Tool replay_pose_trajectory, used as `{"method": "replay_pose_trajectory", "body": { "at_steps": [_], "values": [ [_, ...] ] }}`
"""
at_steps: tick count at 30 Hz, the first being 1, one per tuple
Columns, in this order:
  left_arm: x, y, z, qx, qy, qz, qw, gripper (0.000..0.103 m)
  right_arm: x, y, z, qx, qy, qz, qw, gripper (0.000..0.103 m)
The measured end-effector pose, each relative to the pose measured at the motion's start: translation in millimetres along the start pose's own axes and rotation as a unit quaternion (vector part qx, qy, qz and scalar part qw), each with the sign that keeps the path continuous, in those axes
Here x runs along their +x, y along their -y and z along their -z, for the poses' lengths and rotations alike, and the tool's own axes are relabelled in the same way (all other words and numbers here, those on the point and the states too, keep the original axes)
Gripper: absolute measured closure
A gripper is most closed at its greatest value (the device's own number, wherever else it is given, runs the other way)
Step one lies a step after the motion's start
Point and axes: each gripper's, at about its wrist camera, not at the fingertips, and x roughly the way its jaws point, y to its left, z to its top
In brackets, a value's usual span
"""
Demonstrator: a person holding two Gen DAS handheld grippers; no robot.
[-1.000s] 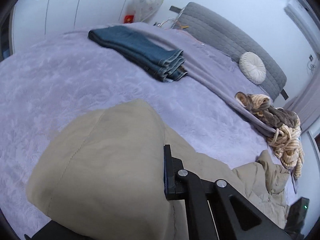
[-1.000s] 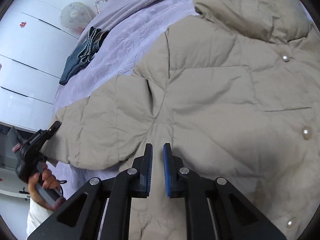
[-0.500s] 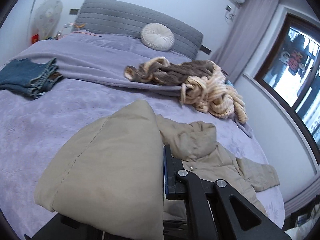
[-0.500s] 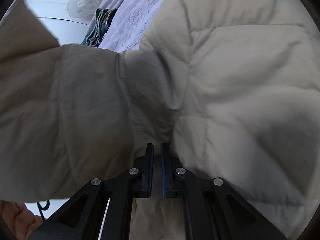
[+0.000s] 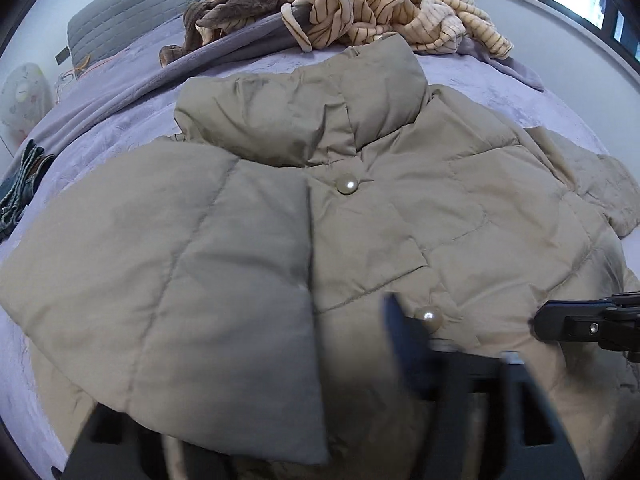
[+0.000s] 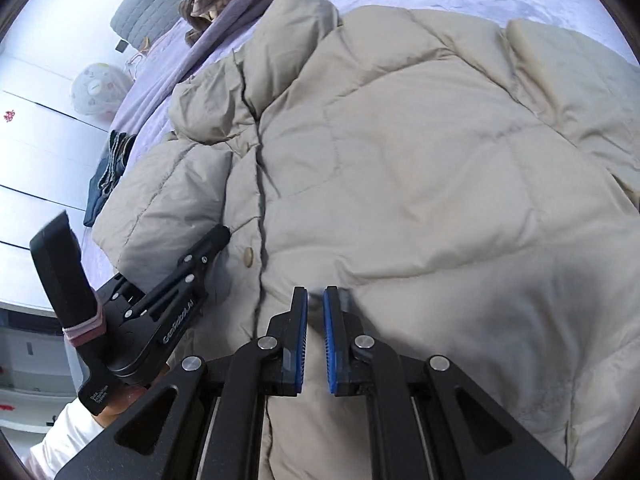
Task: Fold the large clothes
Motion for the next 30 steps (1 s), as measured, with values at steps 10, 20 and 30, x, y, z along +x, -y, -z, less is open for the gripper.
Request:
{"method": "replay_pose_trajectory", "body": {
  "at_steps": [10, 20, 30],
  "values": [
    [-82.6, -124.6, 24.4, -0.15, 0.037, -0.013, 0.9879, 0.0, -37.7, -58.4, -9.8, -0.153, 0.045, 0.04, 0.986, 0.013],
    [-32.5, -212.2, 78.1, -0.302, -0.027, -0.04, 0.9522, 0.037, 26.6, -167.3, 60.7, -0.412, 0.032, 0.174, 0.894, 0.013],
    [-18.3, -196.0, 79.9, -0.247, -0.027, -0.079, 0.9654, 0.037, -23.3, -44.0, -58.0, -0.07, 0.095, 0.016, 0.993, 0.065]
  ]
}}
